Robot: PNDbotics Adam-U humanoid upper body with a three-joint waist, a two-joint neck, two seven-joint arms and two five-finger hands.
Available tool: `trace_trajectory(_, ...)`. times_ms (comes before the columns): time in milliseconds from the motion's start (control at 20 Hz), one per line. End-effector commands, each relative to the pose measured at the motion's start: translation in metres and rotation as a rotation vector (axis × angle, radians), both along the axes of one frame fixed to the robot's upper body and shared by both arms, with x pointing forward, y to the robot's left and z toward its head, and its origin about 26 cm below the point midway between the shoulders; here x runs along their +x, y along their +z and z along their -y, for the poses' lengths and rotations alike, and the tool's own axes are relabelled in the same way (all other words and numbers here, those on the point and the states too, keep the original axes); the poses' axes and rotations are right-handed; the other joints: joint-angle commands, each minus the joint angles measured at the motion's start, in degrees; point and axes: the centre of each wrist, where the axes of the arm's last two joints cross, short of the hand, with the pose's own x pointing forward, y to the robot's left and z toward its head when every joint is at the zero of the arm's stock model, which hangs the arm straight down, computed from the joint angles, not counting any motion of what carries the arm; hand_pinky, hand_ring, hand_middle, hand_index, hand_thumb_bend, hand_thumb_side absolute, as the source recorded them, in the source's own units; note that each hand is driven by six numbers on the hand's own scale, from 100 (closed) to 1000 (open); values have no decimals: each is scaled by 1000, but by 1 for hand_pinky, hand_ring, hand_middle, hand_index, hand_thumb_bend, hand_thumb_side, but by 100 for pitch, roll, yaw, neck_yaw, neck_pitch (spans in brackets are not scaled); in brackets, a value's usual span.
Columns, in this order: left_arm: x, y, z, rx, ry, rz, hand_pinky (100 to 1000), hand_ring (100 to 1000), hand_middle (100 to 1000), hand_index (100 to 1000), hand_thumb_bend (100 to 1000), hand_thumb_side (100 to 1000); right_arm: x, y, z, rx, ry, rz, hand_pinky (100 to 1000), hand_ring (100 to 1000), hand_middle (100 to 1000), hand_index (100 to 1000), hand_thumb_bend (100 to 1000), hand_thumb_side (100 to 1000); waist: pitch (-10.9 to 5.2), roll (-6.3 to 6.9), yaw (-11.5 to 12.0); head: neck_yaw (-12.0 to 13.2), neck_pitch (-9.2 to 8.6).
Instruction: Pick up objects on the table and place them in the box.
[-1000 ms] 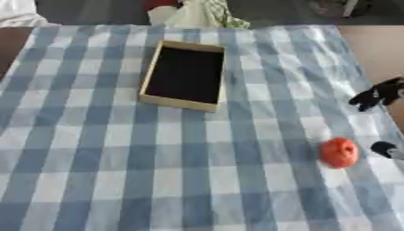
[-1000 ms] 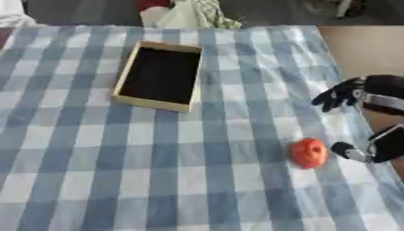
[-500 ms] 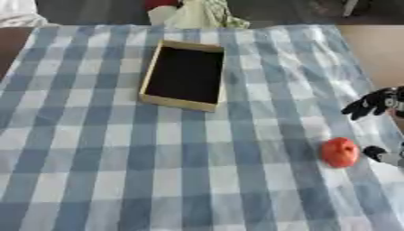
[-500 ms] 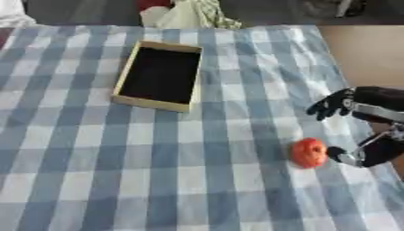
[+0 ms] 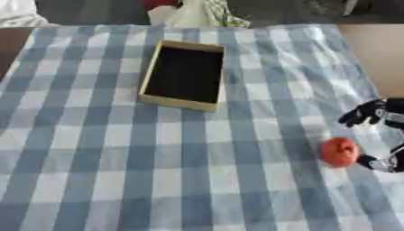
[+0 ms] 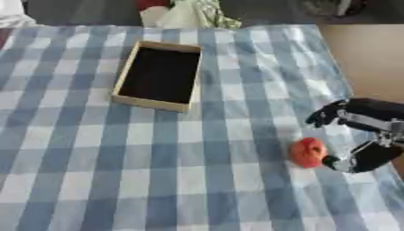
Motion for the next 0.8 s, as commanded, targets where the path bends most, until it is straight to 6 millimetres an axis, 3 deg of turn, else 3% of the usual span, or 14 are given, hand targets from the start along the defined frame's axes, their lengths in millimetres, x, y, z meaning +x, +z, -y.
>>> trace_trajectory(50, -2, 6, 0, 11, -4, 19, 752, 755, 683, 818, 543, 655, 2, 6, 5, -37, -8, 21, 787, 822, 749, 880, 351, 170, -66, 3, -2, -15, 10)
trace_trajectory(350, -2, 5, 1, 7, -7, 18, 752, 754, 682, 818, 544, 655, 5, 0, 5, -51, -21, 29, 780, 809, 726, 867, 345, 180, -63, 11, 14, -21, -6)
trace_trajectory(800, -1, 5, 2, 4, -11, 16, 752, 752, 680, 817, 543, 656, 10, -10, 2, -44, -37, 66, 732, 746, 624, 831, 342, 236, -50, 23, 47, -36, -10)
